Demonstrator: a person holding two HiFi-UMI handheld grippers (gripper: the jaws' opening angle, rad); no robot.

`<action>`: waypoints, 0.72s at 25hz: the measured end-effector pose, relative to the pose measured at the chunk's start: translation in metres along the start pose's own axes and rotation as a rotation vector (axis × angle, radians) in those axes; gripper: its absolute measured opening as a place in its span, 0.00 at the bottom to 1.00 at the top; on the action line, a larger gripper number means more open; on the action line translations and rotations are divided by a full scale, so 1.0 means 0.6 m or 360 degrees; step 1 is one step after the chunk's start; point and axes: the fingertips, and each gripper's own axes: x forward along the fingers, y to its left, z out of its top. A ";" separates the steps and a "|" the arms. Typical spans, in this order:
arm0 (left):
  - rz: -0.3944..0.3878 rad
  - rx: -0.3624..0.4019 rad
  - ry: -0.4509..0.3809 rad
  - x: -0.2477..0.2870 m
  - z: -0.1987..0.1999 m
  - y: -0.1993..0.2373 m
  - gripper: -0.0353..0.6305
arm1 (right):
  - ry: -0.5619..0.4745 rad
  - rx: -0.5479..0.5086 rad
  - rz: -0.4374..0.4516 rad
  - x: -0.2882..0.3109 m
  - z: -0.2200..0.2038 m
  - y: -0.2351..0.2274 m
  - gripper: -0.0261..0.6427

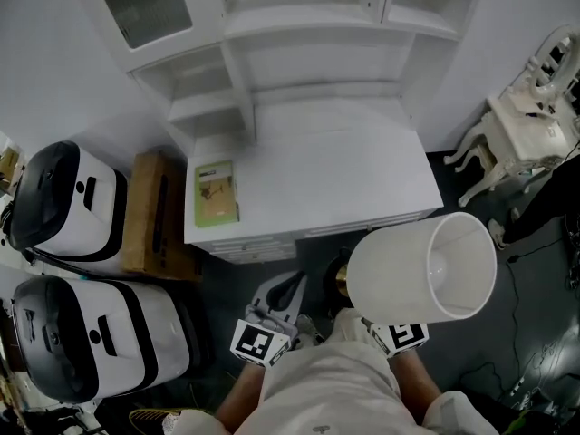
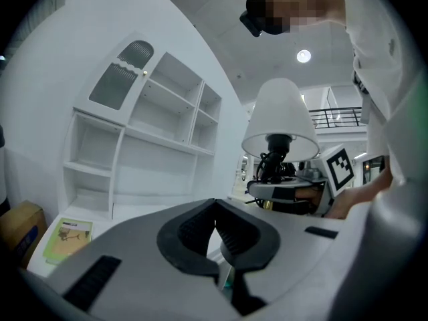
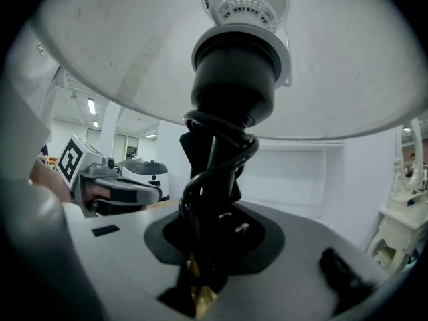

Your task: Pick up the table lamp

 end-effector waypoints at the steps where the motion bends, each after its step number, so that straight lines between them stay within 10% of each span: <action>1: -0.0007 0.0007 -0.0003 -0.002 0.001 -0.004 0.07 | 0.0001 0.0001 -0.0003 -0.003 -0.002 0.003 0.19; 18: -0.0022 0.0049 -0.0052 0.055 0.030 -0.122 0.07 | 0.0025 -0.0045 0.0042 -0.066 -0.028 -0.045 0.19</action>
